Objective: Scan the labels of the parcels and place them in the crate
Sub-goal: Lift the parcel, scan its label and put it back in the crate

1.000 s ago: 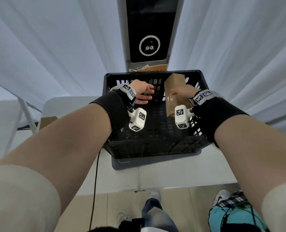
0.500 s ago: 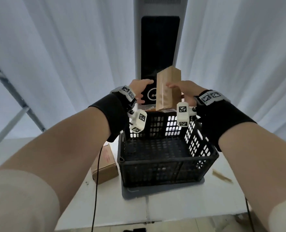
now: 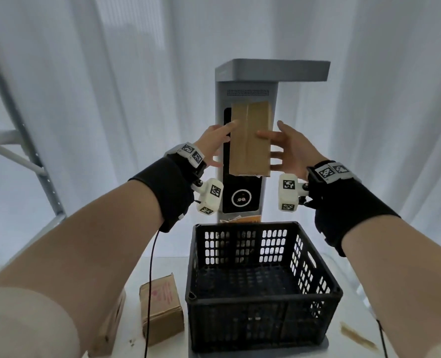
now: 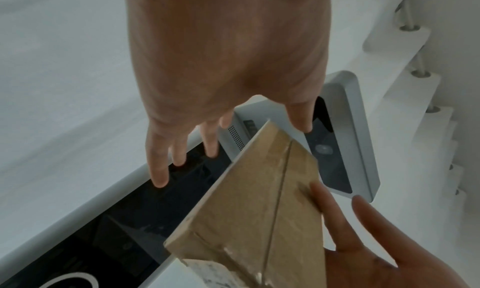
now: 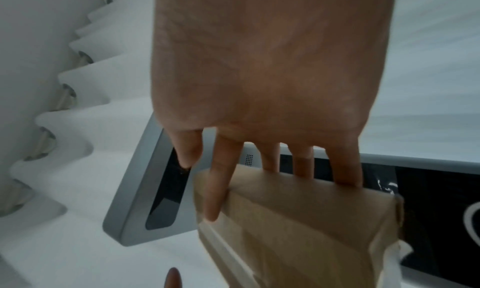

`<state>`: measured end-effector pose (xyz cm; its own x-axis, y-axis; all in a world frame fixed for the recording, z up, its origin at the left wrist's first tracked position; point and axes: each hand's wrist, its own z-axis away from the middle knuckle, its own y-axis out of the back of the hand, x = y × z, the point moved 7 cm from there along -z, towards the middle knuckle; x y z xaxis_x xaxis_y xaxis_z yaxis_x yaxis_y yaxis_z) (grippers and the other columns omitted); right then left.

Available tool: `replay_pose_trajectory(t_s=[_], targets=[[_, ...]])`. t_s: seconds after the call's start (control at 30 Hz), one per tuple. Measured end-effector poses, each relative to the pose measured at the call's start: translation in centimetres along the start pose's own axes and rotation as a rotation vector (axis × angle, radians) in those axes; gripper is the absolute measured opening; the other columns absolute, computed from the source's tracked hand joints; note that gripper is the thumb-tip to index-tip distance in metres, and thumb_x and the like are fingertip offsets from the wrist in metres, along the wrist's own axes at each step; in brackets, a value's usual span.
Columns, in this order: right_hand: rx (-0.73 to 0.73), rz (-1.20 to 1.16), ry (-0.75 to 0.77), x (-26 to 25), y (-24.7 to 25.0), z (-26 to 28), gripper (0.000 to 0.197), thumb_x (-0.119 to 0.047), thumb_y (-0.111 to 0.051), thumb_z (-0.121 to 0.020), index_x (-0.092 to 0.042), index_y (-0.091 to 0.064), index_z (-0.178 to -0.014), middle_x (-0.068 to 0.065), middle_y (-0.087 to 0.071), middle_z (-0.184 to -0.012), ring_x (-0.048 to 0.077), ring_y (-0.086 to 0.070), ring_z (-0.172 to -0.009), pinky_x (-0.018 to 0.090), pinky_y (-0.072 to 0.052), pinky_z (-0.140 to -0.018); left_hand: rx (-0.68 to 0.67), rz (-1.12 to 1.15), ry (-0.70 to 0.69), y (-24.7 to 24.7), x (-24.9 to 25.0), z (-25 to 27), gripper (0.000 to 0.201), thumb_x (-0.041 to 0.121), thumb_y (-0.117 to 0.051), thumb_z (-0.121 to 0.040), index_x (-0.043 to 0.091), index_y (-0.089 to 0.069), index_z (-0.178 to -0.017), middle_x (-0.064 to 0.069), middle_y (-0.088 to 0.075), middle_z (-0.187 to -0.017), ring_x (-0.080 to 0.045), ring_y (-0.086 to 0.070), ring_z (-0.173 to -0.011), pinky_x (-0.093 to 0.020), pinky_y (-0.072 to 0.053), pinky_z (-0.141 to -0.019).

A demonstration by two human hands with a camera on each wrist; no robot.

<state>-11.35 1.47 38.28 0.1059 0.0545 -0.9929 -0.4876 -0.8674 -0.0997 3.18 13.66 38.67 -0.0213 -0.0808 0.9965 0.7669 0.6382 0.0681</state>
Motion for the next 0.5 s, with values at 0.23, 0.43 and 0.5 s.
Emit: replay_pose_trajectory(t_s=[0.23, 0.43, 0.5], targets=[[0.048, -0.14, 0.059, -1.1, 0.5, 0.0, 0.057, -0.058, -0.043, -0.096, -0.015, -0.08, -0.094, 0.002, -0.065, -0.129, 0.031, -0.056, -0.121, 0.053, -0.047, -0.103, -0.048, 0.019, -0.152, 0.1, 2.1, 0.6, 0.063, 0.04, -0.074, -0.086, 0.02, -0.048, -0.139, 0.002, -0.066, -0.122, -0.024, -0.066, -0.11, -0.051, -0.054, -0.094], [0.071, -0.15, 0.042, -0.9, 1.0, 0.1, 0.054, -0.054, -0.046, -0.096, -0.016, -0.079, -0.077, 0.001, -0.07, -0.116, 0.03, -0.057, -0.109, 0.049, -0.048, -0.103, -0.107, -0.058, -0.191, -0.6, 2.7, 1.0, 0.049, 0.038, -0.075, -0.084, 0.022, -0.063, -0.128, -0.002, -0.071, -0.12, -0.024, -0.071, -0.107, -0.047, -0.057, -0.091], [0.09, -0.145, 0.03, -0.6, 1.3, 0.2, 0.053, -0.052, -0.049, -0.095, -0.015, -0.078, -0.071, -0.001, -0.072, -0.105, 0.031, -0.057, -0.104, 0.05, -0.046, -0.104, -0.109, -0.076, -0.196, -0.7, 2.8, 1.1, 0.048, 0.038, -0.075, -0.085, 0.022, -0.062, -0.128, -0.001, -0.071, -0.119, -0.023, -0.071, -0.106, -0.045, -0.058, -0.089]])
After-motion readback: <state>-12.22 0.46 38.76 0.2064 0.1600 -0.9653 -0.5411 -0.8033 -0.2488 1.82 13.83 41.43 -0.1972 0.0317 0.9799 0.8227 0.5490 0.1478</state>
